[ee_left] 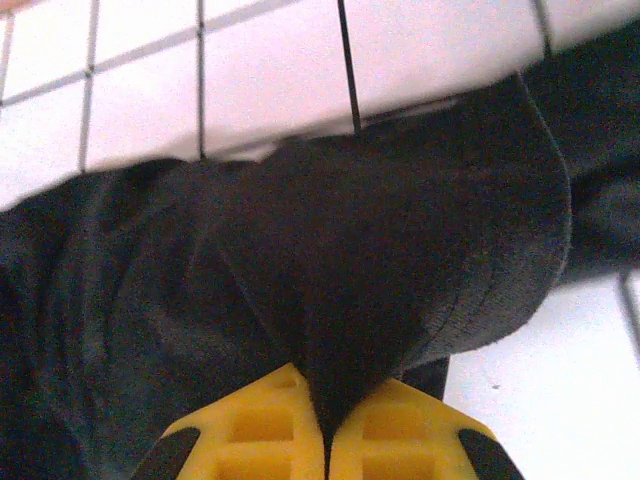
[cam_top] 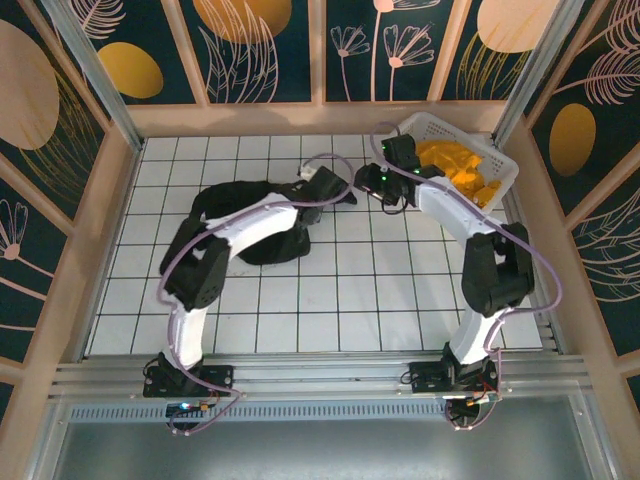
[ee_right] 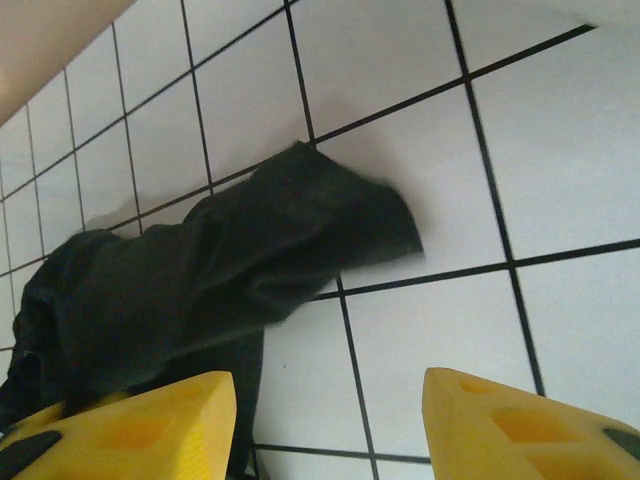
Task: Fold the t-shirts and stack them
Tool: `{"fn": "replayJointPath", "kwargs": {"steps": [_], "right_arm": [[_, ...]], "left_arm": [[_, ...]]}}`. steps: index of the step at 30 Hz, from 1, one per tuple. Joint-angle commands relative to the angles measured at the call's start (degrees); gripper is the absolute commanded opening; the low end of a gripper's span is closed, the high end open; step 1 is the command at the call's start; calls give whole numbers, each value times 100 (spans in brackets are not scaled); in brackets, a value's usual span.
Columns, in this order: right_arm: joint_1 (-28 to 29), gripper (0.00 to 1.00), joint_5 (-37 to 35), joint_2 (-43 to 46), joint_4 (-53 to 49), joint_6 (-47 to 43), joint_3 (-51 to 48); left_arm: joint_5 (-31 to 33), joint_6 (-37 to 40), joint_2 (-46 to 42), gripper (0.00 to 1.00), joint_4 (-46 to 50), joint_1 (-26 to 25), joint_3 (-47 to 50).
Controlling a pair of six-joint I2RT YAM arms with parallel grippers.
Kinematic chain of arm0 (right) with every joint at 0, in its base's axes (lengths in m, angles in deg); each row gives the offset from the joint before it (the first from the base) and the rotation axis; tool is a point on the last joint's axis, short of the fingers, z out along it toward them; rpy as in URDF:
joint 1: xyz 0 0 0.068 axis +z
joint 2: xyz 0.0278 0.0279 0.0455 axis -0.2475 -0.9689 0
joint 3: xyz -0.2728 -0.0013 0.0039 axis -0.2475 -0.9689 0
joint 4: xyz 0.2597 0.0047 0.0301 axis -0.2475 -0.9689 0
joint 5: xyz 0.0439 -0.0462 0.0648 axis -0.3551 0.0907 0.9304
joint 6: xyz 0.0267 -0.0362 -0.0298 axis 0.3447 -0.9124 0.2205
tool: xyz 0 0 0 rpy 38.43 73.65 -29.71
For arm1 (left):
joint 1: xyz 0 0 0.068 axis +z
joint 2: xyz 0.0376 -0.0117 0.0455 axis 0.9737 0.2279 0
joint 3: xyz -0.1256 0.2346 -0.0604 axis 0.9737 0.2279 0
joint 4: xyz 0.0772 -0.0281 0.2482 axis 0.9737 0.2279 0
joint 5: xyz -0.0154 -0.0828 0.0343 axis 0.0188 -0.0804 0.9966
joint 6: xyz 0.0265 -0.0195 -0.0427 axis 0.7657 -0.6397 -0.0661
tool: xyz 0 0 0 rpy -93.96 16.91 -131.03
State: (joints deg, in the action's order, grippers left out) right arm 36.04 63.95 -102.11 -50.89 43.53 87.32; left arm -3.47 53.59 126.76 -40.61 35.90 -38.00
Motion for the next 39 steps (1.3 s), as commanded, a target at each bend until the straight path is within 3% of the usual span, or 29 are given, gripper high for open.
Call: {"fn": "replayJointPath", "kwargs": {"steps": [1,9,13,14,15,17,22,31,39], "right_arm": [[200,52,163,-581,92,142,541],[372,51,397,-1633,-160,841,1460],[457,51,106,-1451,-346,872,1065],[458,51,36,-1304,-308,870,823],[450,50,-45,-1137,-263,869,563],[448,50,-175,-836,-201,828,125],[465,50,-390,-277,-230,557,-661],[474,50,-184,173,-160,489,-1355],[524,52,132,21,-125,495,-1376]], "left_arm": [[-567,-81,-733,0,-246,130,224],[-1745,-306,-1492,0,-422,597,1033],[-2626,-272,-1679,0,-547,656,1416],[-2804,-296,-1710,2,-579,663,1520],[-2915,-322,-1750,14,-615,656,1623],[-2883,-400,-1823,36,-603,666,1767],[-2626,-442,-1745,55,-449,726,1822],[-2829,-356,-1016,62,-437,753,1328],[-2975,-395,-1062,58,-587,761,1132]]}}
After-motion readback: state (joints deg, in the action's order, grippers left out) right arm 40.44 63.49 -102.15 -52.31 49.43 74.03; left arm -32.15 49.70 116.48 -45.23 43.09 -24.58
